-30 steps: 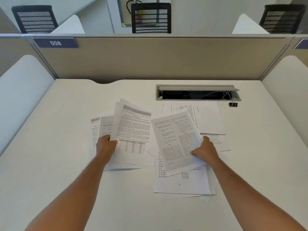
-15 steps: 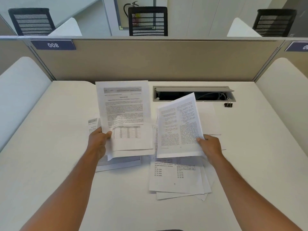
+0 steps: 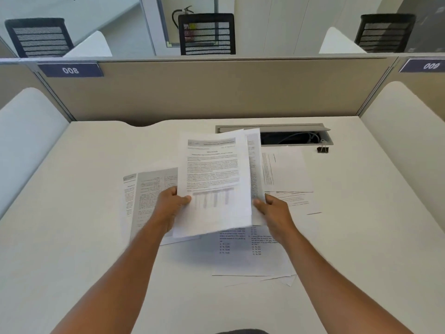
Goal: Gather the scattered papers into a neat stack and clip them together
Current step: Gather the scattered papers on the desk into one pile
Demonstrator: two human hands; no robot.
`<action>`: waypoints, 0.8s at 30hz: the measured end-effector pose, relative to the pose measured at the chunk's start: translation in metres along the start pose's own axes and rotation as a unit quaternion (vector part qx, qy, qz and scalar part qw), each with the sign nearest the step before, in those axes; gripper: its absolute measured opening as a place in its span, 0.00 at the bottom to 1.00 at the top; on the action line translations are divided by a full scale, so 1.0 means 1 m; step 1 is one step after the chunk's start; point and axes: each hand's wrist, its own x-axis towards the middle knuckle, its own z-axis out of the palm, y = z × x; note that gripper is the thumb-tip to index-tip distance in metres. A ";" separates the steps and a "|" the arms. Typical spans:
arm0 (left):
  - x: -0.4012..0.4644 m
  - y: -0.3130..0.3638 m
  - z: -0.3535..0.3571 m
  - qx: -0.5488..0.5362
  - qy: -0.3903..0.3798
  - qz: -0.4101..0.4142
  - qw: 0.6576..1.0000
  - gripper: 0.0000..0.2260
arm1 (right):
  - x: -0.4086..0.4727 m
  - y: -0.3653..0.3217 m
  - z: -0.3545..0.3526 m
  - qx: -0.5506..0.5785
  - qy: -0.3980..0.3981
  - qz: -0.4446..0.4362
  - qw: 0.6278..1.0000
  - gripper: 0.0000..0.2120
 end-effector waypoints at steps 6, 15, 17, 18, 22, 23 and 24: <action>-0.006 -0.012 0.009 -0.038 -0.026 -0.015 0.999 0.21 | -0.015 0.001 0.005 0.024 -0.032 0.021 0.999 0.07; -0.014 -0.031 0.018 -0.008 0.052 -0.049 0.997 0.17 | -0.009 0.010 -0.021 -0.293 0.097 0.019 0.951 0.16; -0.018 -0.035 0.017 0.013 0.073 -0.048 0.996 0.17 | -0.009 0.013 -0.028 -0.478 0.128 0.054 0.867 0.30; -0.020 -0.037 0.017 0.023 0.078 -0.046 0.996 0.18 | -0.013 0.014 -0.028 -0.516 0.121 0.079 0.844 0.35; -0.025 -0.042 0.019 0.079 0.077 -0.031 0.993 0.17 | -0.021 0.032 -0.015 -0.577 0.115 0.104 0.802 0.45; -0.026 -0.043 0.020 0.091 0.074 -0.029 0.993 0.17 | -0.021 0.034 -0.012 -0.575 0.120 0.102 0.803 0.45; -0.027 -0.043 0.021 0.100 0.072 -0.029 0.992 0.17 | -0.020 0.034 -0.010 -0.566 0.123 0.103 0.809 0.44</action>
